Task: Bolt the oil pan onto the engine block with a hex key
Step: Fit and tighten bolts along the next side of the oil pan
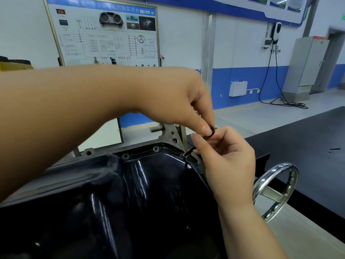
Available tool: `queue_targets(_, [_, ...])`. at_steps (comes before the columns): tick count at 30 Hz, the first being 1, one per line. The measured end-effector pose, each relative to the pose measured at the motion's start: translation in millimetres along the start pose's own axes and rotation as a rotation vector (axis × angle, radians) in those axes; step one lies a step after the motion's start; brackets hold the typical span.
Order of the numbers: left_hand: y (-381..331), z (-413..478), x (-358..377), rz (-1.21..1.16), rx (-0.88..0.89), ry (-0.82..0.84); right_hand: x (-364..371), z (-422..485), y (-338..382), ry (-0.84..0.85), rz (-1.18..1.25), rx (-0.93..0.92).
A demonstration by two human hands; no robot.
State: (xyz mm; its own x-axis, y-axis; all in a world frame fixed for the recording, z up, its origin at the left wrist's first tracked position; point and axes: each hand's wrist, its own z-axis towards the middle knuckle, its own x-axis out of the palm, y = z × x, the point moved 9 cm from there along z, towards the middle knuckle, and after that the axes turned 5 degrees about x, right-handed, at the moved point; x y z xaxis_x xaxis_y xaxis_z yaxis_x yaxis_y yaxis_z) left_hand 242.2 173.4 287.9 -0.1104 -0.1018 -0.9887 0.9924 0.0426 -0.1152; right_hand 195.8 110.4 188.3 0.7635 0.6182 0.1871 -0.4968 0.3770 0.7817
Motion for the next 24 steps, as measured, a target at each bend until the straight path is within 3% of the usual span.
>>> queue_targets(5, [18.5,0.5,19.5,-0.478,-0.07,0.005,-0.9,-1.0,3.5,-0.032,0.014,-0.003])
queue_targets(17, [26.2,9.9,46.9,-0.797,-0.111,-0.019,-11.1,-7.0,14.3,-0.158,-0.032,-0.041])
queue_targets(24, [26.9,12.2,51.6,-0.821,-0.111,0.044,-10.1,-10.7,19.3,-0.152,-0.069,-0.1])
